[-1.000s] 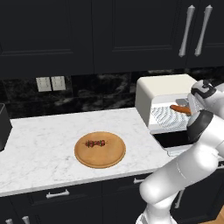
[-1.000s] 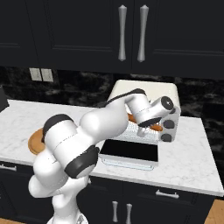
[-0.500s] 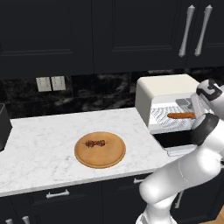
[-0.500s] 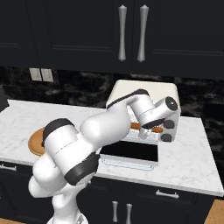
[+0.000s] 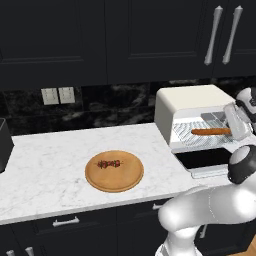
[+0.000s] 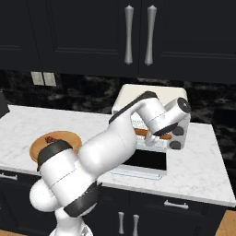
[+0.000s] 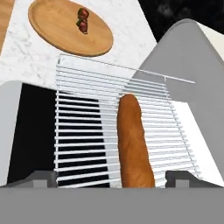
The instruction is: Pick up the kebab skewer and baguette bread, and place them inside the toaster oven. Close the toaster oven door and start by setting the timer.
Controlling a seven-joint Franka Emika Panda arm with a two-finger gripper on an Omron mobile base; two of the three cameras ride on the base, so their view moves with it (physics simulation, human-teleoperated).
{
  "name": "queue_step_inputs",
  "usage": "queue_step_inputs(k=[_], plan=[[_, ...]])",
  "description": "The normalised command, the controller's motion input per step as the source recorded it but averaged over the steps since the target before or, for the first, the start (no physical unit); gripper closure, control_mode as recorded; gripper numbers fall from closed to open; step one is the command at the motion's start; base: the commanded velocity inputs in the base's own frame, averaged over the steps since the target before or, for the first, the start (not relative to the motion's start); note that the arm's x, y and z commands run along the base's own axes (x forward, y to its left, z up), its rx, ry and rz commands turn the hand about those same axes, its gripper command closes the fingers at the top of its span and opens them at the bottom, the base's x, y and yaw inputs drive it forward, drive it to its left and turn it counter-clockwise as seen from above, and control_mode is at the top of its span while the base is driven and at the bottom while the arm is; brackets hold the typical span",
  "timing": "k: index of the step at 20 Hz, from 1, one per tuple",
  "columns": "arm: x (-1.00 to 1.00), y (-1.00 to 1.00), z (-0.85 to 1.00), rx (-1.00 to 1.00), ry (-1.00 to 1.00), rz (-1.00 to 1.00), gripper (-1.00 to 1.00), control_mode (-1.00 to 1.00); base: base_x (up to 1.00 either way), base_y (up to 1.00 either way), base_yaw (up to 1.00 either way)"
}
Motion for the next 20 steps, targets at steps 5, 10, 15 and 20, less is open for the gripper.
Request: queue_step_inputs(k=[5, 10, 15, 20], plan=[[-0.85, 0.97, 0.59, 0.0, 0.06, 0.0, -1.0, -1.0, 0.0, 0.0, 0.0], [-0.97, 1.0, 0.11, 0.0, 0.05, -0.11, -1.0, -1.0, 0.0, 0.0, 0.0], [-0.74, 1.0, 0.0, 0.0, 0.05, -0.2, -1.0, -1.0, 0.0, 0.0, 0.0], [-0.19, 1.0, 0.02, -0.02, 0.11, -0.16, -1.0, -1.0, 0.0, 0.0, 0.0]])
